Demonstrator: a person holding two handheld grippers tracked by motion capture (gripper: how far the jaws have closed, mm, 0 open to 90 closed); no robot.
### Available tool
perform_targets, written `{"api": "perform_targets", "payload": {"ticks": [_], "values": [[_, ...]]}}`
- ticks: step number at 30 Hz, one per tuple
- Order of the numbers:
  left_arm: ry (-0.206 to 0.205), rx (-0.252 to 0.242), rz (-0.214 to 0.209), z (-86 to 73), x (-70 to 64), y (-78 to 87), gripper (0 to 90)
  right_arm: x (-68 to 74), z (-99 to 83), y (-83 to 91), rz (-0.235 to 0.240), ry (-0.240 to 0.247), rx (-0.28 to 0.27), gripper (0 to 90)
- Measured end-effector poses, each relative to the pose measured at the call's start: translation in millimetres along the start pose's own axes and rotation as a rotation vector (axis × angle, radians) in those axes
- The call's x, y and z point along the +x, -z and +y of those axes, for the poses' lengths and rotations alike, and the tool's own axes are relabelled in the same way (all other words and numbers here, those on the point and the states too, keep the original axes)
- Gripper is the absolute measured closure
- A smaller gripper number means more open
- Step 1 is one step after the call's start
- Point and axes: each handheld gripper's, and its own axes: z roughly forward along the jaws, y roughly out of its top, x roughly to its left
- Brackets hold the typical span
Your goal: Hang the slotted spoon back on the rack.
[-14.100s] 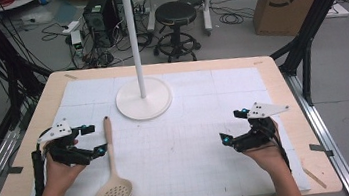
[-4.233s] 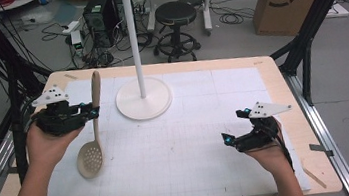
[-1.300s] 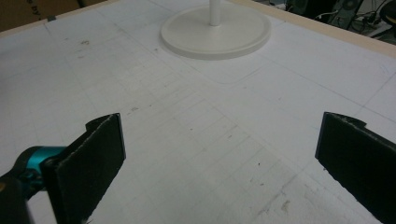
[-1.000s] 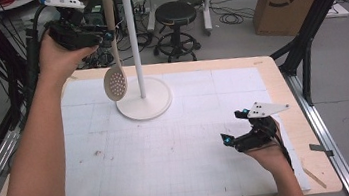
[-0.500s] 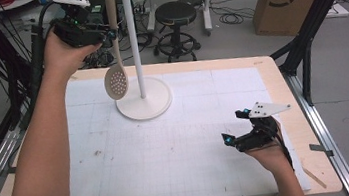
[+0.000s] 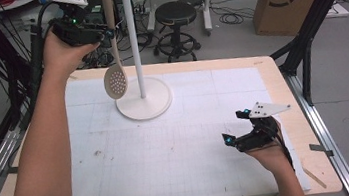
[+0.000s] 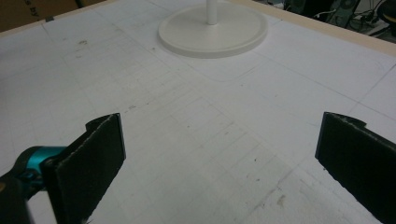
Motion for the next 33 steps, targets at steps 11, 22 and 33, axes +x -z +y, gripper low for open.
{"api": "perform_targets", "payload": {"ticks": [11, 22, 33], "values": [[0.01, 0.003, -0.004, 0.2, 4.1, -5.5, 73.2, -0.4, -1.4, -1.7, -0.002, -0.005, 0.012, 0.3], [0.026, -0.037, -0.025, -2.6, 0.2, -5.7, 67.8, 1.2, -1.7, -4.1, 0.0, 0.004, 0.016, 0.3], [0.11, -0.001, -0.052, -4.2, 0.2, 9.4, 50.5, 1.9, -0.6, -2.8, 0.001, 0.01, 0.011, 0.3]]}}
